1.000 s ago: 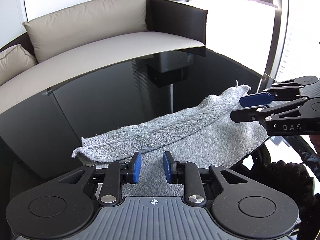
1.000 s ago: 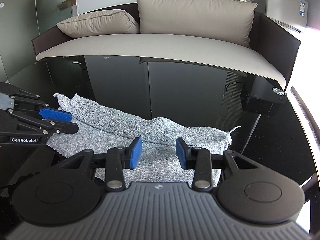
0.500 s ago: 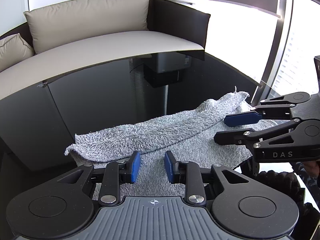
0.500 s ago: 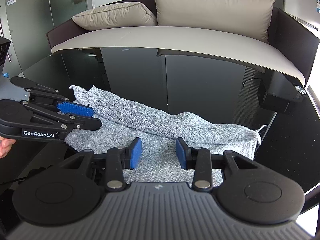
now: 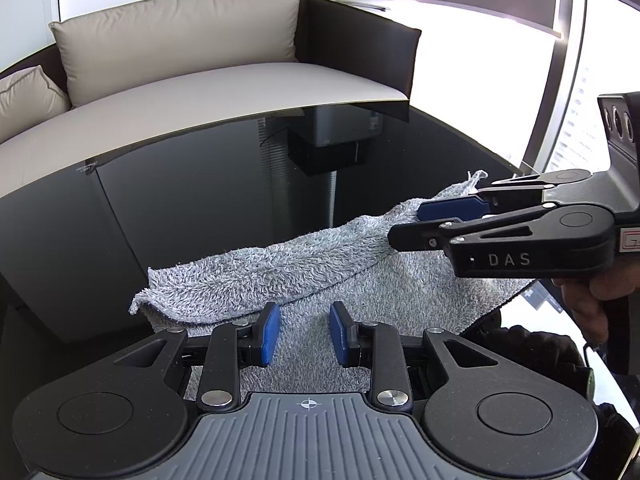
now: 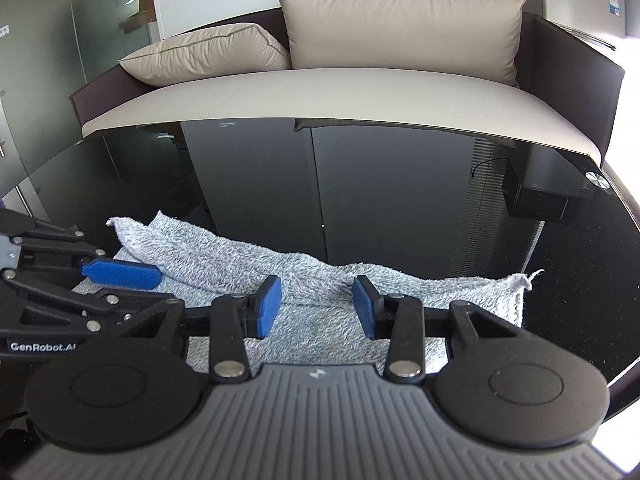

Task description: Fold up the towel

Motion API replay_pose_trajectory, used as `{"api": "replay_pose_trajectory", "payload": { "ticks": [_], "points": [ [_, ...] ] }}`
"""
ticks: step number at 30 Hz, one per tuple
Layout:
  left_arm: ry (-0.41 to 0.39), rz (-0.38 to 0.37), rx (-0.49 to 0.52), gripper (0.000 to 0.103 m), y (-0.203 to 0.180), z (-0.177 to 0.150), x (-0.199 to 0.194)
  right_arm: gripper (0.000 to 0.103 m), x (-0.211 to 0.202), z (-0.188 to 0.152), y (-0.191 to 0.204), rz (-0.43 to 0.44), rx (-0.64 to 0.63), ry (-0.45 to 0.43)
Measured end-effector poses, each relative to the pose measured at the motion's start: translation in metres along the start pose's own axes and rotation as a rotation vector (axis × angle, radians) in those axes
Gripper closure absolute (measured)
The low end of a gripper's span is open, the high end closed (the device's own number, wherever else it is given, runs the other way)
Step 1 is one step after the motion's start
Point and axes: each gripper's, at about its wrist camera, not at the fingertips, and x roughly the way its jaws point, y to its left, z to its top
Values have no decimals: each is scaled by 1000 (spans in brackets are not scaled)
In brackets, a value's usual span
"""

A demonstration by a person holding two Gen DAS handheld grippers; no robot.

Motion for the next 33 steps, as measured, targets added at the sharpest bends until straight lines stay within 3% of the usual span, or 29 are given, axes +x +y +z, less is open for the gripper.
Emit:
{"api": "replay_pose_trajectory", "payload": {
  "ticks": [15,24,33],
  "points": [
    [-34,3,-30,76,11,14,12,61,-11,-3,4,134,-44,58],
    [-1,-11,-16,71,22,2,-1,61,-4,1,13,193,-79,74],
    [0,-24,-15,71,19,-4,-4,61,6,5,19,149,-81,51]
  ]
}}
